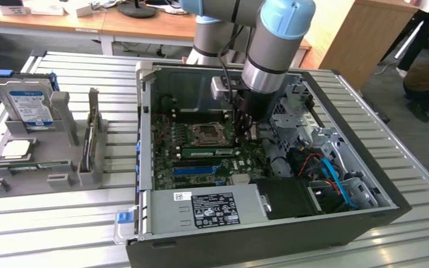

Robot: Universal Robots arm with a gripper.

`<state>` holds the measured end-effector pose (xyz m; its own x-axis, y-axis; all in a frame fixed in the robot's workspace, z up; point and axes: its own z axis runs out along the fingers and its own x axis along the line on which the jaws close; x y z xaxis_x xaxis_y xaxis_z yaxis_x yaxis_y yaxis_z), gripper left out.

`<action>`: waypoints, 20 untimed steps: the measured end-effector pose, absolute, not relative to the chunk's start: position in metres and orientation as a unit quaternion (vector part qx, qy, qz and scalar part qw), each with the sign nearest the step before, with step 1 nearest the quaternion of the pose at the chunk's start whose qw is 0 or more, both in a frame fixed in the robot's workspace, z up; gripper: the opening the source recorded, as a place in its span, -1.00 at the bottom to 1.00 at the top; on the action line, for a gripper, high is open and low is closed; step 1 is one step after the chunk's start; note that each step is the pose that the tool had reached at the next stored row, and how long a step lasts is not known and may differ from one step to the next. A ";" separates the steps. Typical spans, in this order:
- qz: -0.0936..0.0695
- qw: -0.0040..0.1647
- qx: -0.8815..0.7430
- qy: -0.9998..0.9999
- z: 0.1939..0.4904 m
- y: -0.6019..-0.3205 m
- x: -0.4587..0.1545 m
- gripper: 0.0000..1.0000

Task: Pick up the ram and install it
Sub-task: 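Press down the ram until it locks into place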

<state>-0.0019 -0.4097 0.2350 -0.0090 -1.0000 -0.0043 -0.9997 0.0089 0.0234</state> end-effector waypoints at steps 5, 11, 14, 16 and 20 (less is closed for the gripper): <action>-0.010 0.007 0.704 -0.710 0.235 -0.410 -0.013 -0.79; -0.010 0.006 0.704 -0.710 0.235 -0.410 -0.030 -0.79; -0.009 0.006 0.704 -0.710 0.235 -0.409 -0.037 -0.79; -0.009 0.006 0.704 -0.710 0.235 -0.409 -0.042 -0.79; -0.009 0.006 0.704 -0.710 0.235 -0.409 -0.049 -0.79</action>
<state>-0.0494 -0.4087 0.2349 -0.0090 -1.0000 -0.0040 -0.9997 0.0089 0.0222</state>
